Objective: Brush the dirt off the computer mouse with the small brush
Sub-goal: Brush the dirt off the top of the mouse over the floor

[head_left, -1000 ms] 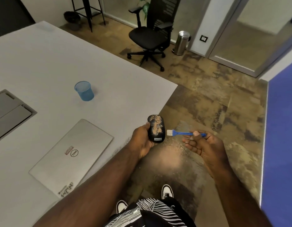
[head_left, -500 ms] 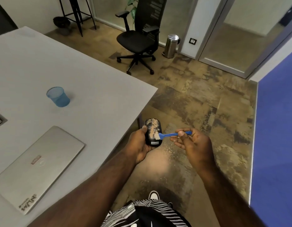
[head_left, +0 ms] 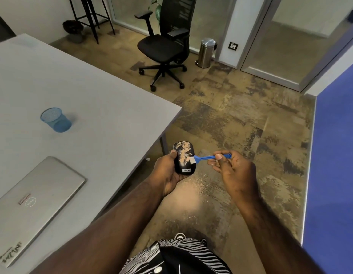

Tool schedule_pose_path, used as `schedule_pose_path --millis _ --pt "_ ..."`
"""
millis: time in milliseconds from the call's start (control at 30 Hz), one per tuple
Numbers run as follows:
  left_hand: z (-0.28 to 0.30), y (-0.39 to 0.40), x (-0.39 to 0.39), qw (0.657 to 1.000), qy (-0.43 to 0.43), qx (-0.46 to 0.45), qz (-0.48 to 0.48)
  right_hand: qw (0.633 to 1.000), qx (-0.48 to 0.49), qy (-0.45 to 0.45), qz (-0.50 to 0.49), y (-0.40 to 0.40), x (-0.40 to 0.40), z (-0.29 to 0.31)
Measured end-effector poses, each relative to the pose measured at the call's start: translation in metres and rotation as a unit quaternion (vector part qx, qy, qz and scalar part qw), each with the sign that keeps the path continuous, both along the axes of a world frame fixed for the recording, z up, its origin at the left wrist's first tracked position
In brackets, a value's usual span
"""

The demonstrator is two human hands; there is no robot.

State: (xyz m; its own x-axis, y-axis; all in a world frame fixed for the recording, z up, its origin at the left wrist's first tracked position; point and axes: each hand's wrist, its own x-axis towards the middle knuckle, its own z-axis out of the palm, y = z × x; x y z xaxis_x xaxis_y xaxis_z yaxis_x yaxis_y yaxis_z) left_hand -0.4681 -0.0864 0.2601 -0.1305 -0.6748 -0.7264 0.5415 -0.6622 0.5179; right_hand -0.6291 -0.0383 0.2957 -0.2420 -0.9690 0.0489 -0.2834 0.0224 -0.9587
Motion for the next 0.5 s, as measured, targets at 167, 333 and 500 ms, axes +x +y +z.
schedule_pose_path --millis 167,333,500 --pt "0.002 -0.006 -0.009 1.0 0.001 0.003 -0.001 0.999 -0.004 0.015 -0.03 -0.017 -0.017 -0.007" --pt "0.003 -0.009 -0.016 1.0 -0.001 -0.002 -0.015 0.999 -0.006 0.022 -0.047 -0.029 -0.028 -0.009" --pt "0.003 -0.008 -0.018 1.0 0.0 -0.006 -0.022 0.999 -0.019 -0.028 -0.033 -0.024 -0.035 -0.008"
